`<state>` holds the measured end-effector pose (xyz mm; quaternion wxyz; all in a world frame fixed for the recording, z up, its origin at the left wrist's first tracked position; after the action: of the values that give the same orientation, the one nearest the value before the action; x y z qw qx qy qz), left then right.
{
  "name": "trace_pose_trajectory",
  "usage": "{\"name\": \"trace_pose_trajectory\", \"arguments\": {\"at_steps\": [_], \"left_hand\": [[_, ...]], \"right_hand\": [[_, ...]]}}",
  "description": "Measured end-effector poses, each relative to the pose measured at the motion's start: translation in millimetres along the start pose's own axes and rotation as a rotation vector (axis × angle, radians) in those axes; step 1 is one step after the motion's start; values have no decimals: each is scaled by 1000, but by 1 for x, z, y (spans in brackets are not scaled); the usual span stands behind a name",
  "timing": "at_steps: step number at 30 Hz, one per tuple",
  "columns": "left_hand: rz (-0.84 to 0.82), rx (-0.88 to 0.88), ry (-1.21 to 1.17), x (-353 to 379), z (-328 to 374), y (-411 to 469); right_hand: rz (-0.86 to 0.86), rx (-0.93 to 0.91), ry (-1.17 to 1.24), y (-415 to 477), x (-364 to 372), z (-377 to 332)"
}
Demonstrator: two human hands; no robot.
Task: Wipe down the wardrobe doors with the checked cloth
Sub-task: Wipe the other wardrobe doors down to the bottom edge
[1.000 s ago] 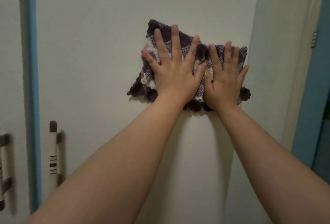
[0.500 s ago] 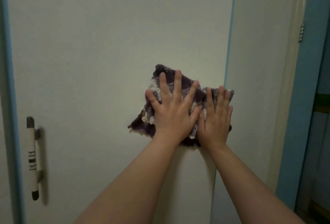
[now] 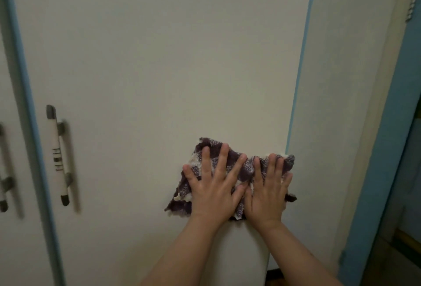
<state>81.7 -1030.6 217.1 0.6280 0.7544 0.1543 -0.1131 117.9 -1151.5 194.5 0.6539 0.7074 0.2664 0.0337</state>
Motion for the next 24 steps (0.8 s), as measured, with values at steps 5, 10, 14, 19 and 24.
{"name": "trace_pose_trajectory", "arguments": {"at_steps": [5,10,14,19,24], "left_hand": [[23,-74,16,2,-29,-25],[3,-261,32,-3,-89,-70],[-30,-398,10,-9,-130,-94],[-53,-429,11,-21,-178,-115],[-59,-336,-1,-21,-193,-123]], "right_hand": [[-41,-66,-11,-11,3,-22],[-37,-303,9,-12,12,-81],[-19,-418,3,-14,20,-128],[-27,-481,45,-18,25,-181],[-37,-521,1,-18,26,-194]]}}
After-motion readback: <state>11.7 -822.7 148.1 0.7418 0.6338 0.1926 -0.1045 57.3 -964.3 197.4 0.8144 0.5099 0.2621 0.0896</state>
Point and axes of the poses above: each hand's wrist, its own y-axis towards the middle knuckle, its own x-axis out of the palm, z = x × y, the point moved 2 cm from there along y, towards the middle knuckle, and after that the axes turned 3 degrees about x, right-handed, at the moved point
